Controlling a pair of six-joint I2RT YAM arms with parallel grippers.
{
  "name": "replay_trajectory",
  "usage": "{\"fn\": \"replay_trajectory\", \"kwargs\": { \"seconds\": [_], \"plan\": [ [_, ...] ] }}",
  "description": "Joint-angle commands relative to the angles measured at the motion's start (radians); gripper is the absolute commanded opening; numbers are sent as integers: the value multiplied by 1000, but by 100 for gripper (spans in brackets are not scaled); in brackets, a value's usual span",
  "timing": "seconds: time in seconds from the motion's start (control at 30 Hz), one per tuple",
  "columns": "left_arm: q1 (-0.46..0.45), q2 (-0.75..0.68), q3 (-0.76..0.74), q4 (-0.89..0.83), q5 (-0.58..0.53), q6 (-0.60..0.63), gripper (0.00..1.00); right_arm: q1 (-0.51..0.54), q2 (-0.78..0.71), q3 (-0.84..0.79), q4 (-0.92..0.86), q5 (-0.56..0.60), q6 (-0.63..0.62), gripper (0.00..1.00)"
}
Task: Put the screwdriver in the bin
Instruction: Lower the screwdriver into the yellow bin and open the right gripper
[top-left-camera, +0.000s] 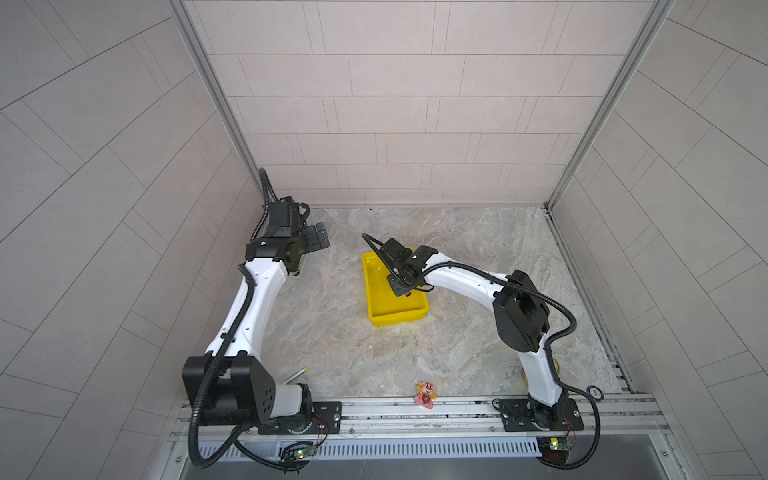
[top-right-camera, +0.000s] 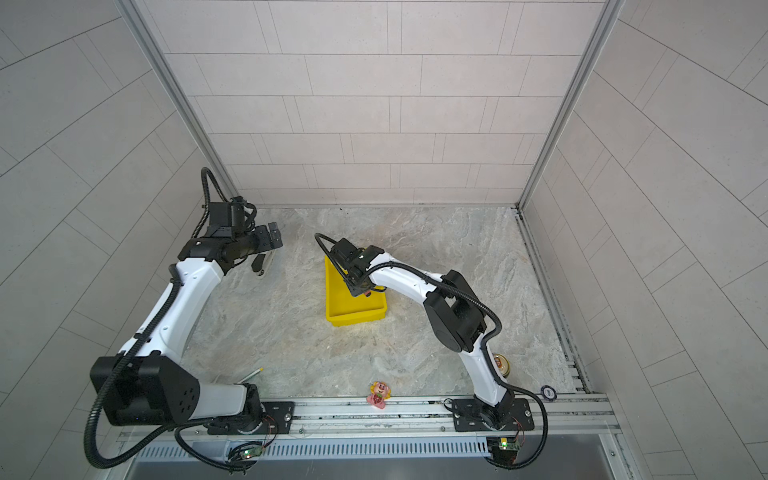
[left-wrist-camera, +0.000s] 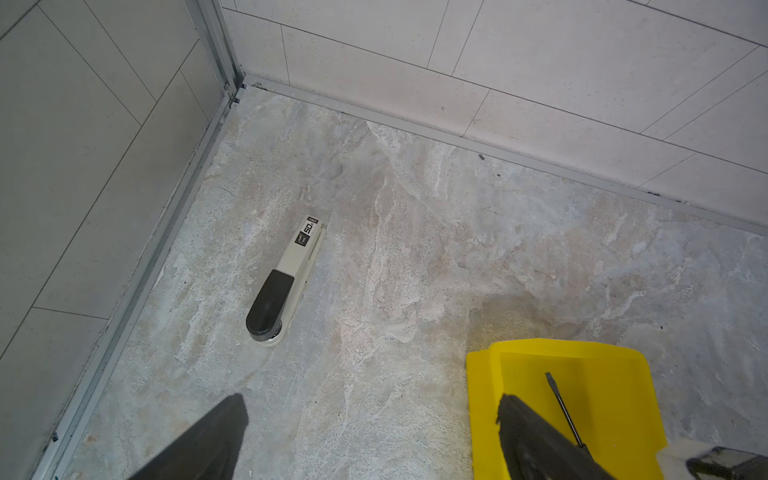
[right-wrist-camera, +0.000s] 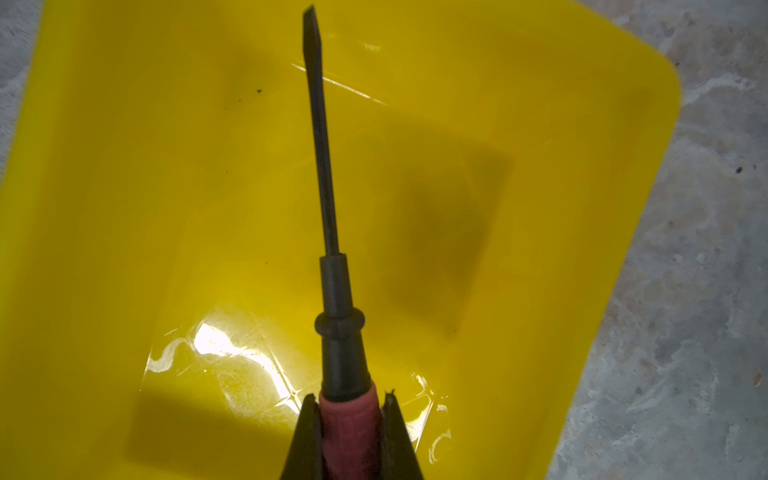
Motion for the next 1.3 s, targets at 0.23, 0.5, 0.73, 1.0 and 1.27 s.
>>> {"fn": "replay_trajectory", "kwargs": {
  "seconds": [0.23, 0.5, 0.73, 1.0, 1.27],
  "plan": [
    [14, 6, -15, 20, -5, 11, 100, -1, 105, 114, -47, 18, -42, 8],
    [15, -6, -27, 33, -11, 8, 100, -1, 126, 89, -41, 20, -52, 12],
    [14, 24, -13, 14, -2, 5, 100, -5, 133, 85, -36, 27, -61, 18],
    [14, 24, -14, 7, -8, 8, 100, -9, 84, 86, -45, 37, -73, 21],
    [14, 17, -16, 5, 1, 8, 100, -11, -51, 63, -40, 37, -87, 23]
  ]
}}
